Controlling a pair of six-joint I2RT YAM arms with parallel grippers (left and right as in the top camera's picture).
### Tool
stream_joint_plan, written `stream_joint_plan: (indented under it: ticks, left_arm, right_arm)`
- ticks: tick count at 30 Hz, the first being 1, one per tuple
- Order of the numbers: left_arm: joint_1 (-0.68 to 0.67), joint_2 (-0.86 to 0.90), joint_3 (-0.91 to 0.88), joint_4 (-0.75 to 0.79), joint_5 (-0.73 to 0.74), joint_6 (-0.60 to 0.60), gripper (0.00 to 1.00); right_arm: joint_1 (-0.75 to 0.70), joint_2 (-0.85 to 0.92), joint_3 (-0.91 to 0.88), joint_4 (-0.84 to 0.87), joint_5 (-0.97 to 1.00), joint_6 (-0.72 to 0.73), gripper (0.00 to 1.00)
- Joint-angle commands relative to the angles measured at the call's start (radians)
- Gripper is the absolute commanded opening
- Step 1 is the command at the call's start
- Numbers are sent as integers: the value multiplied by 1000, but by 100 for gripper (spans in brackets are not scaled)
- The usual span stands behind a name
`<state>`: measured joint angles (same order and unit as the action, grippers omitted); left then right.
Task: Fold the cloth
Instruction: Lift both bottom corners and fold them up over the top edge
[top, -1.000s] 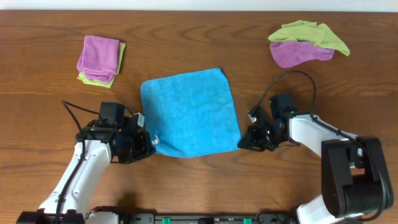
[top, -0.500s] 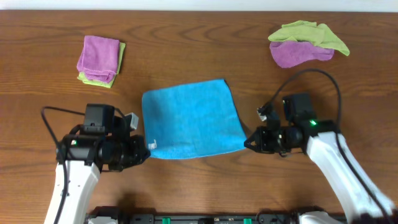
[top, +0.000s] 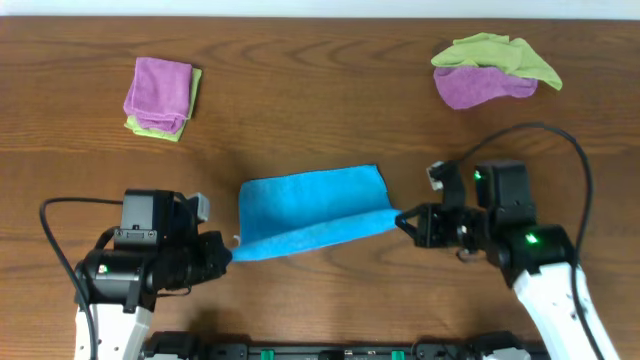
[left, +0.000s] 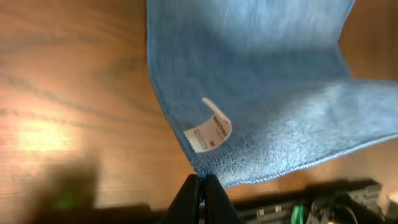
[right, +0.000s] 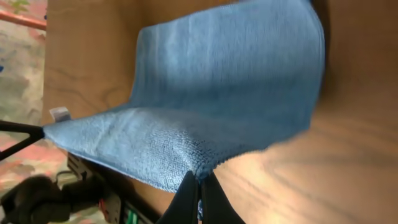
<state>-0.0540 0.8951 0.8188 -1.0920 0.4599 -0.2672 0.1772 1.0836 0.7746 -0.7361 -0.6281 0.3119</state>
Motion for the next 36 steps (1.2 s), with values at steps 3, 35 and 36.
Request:
stream_joint_plan:
  ticks: [3, 35, 36]
  left_arm:
    - [0, 81, 12, 112, -48, -29, 6]
    - [40, 597, 119, 381, -6, 60, 6]
    - [40, 597, 114, 378, -6, 62, 6]
  right_arm:
    - [27, 142, 14, 134, 23, 80, 1]
    - [26, 594, 185, 356, 56, 180, 1]
    - [26, 594, 185, 341, 56, 180, 1]
